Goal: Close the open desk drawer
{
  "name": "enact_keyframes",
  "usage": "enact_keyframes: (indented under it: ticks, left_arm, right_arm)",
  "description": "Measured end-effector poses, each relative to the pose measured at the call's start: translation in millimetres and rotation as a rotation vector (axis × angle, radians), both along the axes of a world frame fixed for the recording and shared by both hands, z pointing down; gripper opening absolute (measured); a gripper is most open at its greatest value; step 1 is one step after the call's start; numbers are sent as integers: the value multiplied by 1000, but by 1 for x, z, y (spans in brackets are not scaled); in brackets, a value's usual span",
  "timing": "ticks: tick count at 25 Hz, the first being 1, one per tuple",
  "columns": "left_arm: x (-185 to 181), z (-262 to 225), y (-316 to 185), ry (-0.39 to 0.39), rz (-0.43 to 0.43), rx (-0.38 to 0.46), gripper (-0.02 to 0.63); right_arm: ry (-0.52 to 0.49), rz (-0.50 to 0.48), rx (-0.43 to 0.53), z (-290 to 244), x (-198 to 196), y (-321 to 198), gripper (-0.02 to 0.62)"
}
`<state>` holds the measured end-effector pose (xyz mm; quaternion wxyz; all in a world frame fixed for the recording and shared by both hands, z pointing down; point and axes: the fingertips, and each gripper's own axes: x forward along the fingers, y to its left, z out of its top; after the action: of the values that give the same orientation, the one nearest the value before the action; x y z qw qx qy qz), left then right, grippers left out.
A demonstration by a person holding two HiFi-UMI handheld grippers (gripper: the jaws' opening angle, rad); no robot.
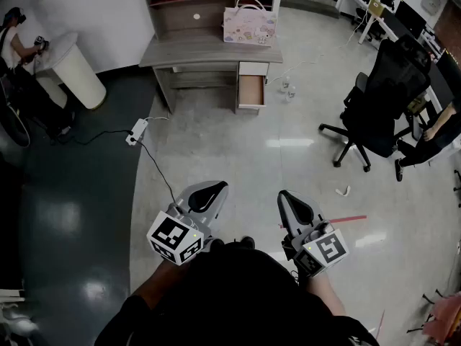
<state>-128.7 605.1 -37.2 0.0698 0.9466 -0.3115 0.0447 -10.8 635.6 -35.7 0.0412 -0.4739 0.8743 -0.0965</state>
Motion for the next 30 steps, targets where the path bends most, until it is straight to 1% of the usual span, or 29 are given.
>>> enact_keyframes:
  ticks: [11,15,18,21,24,27,30]
  left_arm:
    - [11,5,-18,-2,-22,-11,12]
    - [17,8,-31,-6,-42,-20,12]
    - [16,13,-47,-7,-72,-23,12]
    - [17,20,-70,2,-97,-44,12]
    - [16,33,-100,4,-105,-75,12]
    - [18,43,-142,16,-99,-90,12]
    - [18,48,-198,22,-75,-89,12]
  right_arm:
    - [-6,-15,-5,4,14,-20,11]
    - [11,-54,-19,10,21,-29,11]
    - [-16,-77,-39,17,25,-40,12]
    - [-51,-84,-73,26,31,-61,12]
    - [-87,-101,-92,29,27,-92,12]
    - [-93,-103,-97,34,26,-136,12]
    - [-107,-92,-81,32,22,-194,12]
